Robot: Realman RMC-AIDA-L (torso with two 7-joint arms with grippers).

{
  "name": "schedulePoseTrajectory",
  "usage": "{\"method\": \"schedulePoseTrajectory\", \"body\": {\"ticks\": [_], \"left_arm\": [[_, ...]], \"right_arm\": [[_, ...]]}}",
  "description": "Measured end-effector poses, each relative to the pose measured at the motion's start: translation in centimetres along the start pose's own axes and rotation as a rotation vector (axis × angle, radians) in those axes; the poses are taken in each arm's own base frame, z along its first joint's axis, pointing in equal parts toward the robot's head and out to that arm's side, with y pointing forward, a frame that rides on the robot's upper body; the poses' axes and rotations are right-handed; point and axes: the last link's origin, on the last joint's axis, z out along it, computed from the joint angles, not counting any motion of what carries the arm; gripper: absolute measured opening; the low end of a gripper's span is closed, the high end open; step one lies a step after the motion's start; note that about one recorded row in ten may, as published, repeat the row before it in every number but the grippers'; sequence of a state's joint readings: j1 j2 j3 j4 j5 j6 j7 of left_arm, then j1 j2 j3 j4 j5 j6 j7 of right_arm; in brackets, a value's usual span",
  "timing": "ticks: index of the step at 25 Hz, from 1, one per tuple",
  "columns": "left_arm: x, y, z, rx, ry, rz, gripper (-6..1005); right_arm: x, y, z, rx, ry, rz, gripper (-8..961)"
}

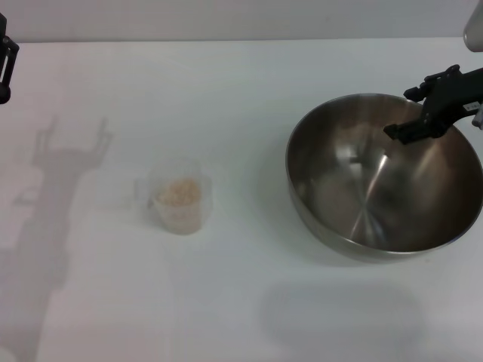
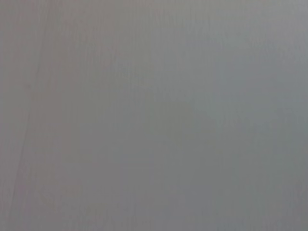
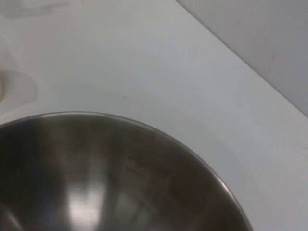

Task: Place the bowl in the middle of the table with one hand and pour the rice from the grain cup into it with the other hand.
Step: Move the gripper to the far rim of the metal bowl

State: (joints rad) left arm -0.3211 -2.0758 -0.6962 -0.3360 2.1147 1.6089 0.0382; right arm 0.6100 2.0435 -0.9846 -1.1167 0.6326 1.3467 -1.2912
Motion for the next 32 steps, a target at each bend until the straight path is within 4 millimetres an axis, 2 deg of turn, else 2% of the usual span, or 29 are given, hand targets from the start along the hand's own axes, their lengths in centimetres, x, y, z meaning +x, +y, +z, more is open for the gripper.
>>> {"method": "schedulePoseTrajectory", "body": {"ticks": [8, 17, 21, 28, 32], "left_arm": [[-0.01, 0.09, -0.03, -0.003, 0.0, -0.001, 758], [0.0, 0.11, -0.03, -0.004, 0.0, -0.001, 755], [0.01, 0.13, -0.01, -0.004, 0.001, -0.002, 754], [0.03, 0.14, 0.11, -0.003, 0.003, -0.003, 752], [0.03, 0.16, 0.15, -0.004, 0.004, -0.002, 751]], "right_arm": [[0.44, 0.1, 0.0, -0.002, 0.003, 0.008, 707], [0.44, -0.05, 0.18, 0.001, 0.004, 0.014, 504], [0.42, -0.06, 0.27, -0.003, 0.007, 0.013, 267], [0.44, -0.63, -0.38, 0.018, -0.035, 0.024, 104], [0.26, -0.84, -0.65, 0.022, -0.067, 0.036, 99]]}}
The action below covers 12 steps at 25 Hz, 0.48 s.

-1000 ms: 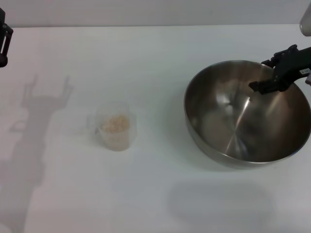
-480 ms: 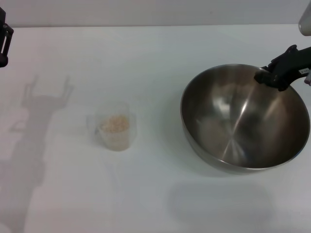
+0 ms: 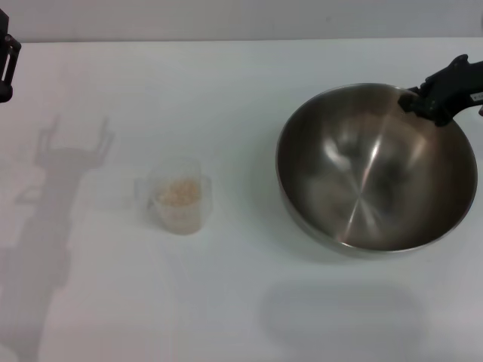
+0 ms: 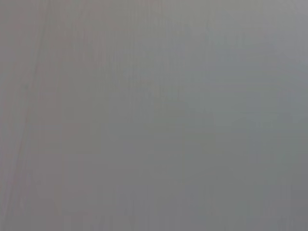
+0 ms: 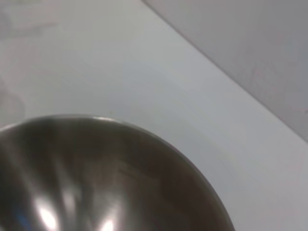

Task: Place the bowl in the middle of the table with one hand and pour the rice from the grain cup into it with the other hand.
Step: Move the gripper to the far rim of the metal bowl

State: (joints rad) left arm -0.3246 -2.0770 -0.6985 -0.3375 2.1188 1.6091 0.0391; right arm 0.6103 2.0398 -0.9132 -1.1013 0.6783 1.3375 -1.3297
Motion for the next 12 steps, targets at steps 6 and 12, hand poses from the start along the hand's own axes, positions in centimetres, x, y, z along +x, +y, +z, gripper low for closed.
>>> {"method": "schedulePoseTrajectory", "body": {"ticks": [6, 12], "left_arm": [[0.0, 0.0, 0.1, -0.001, 0.001, 0.001, 749], [0.0, 0.0, 0.1, -0.001, 0.003, 0.004, 747]], "right_arm": [[-0.5, 0.1, -0.4, -0.004, -0.072, 0.012, 66], [-1.1, 0.3, -0.9, -0.009, -0.147, 0.027, 48]]}}
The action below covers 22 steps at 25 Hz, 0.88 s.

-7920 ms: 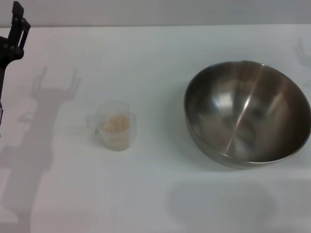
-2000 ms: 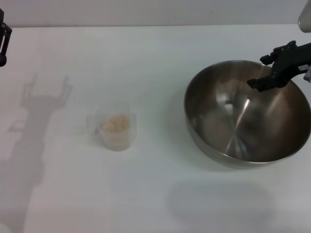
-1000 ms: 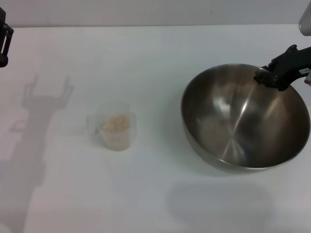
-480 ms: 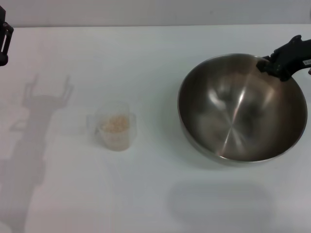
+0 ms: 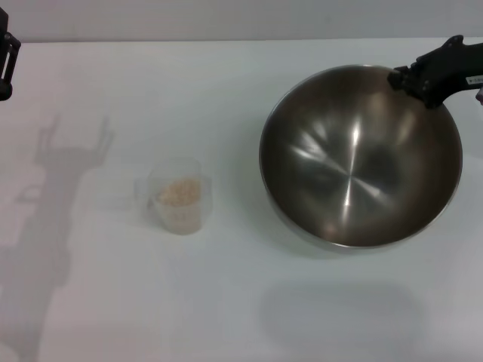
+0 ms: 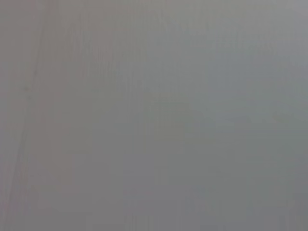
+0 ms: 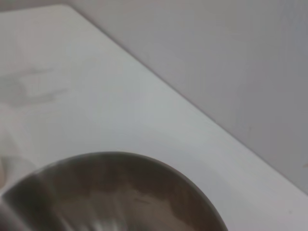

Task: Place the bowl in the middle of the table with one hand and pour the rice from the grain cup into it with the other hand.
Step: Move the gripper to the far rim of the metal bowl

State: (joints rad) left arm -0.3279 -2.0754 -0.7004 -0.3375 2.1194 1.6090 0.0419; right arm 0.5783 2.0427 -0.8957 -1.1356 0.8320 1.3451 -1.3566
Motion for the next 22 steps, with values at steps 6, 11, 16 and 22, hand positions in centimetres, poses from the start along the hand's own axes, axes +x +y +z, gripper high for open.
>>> {"method": "schedulePoseTrajectory", "body": {"ticks": [6, 11, 16, 22], "left_arm": [[0.0, 0.0, 0.1, 0.001, 0.0, 0.001, 745], [0.0, 0.0, 0.1, 0.001, 0.0, 0.001, 744], [0.0, 0.0, 0.1, 0.004, -0.001, 0.001, 742], [0.0, -0.1, 0.2, 0.002, 0.001, 0.002, 741]], "right_arm": [[-0.6, 0.3, -0.3, -0.007, -0.061, 0.006, 31], [-1.2, 0.7, -0.3, -0.024, -0.119, 0.019, 25], [-1.7, 1.1, 0.0, -0.044, -0.154, 0.025, 25], [-2.5, 2.2, -0.3, -0.116, -0.215, 0.042, 25]]}}
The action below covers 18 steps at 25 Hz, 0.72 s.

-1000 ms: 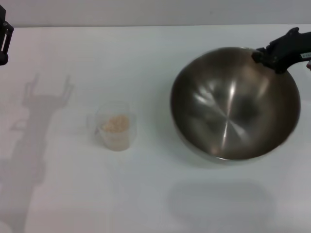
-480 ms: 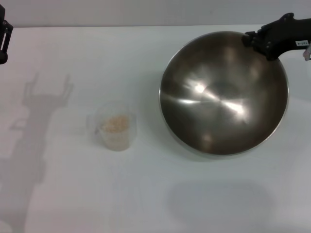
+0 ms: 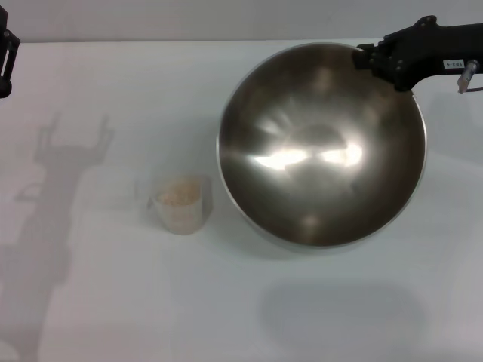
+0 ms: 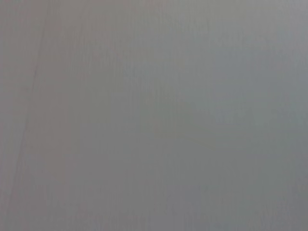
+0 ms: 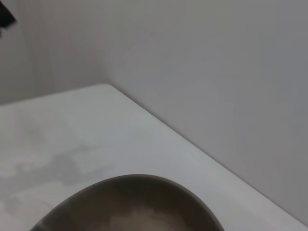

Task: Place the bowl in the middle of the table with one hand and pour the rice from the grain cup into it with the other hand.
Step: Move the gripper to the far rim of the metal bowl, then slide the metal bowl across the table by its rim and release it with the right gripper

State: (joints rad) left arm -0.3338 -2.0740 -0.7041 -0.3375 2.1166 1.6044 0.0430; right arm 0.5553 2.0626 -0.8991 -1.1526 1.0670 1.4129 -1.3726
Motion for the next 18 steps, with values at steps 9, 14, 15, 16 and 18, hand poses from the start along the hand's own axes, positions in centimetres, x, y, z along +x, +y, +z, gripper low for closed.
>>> {"method": "schedulePoseTrajectory", "body": {"ticks": [9, 14, 15, 16, 18], "left_arm": [[0.0, 0.0, 0.0, -0.002, -0.001, 0.0, 738], [0.0, 0.1, 0.0, -0.004, -0.001, 0.0, 736], [0.0, 0.1, 0.0, -0.004, -0.001, 0.0, 736], [0.0, 0.1, 0.0, -0.004, -0.001, 0.0, 736], [0.0, 0.1, 0.0, -0.006, -0.001, -0.001, 735]], "right_arm": [[0.3, 0.6, -0.3, -0.047, -0.023, 0.07, 26], [1.1, 0.9, -0.1, -0.072, -0.021, 0.161, 26], [1.4, 0.9, -0.1, -0.074, -0.02, 0.181, 26], [1.6, 0.9, -0.1, -0.074, -0.02, 0.196, 26], [2.1, 0.8, -0.1, -0.073, -0.018, 0.225, 26]]}}
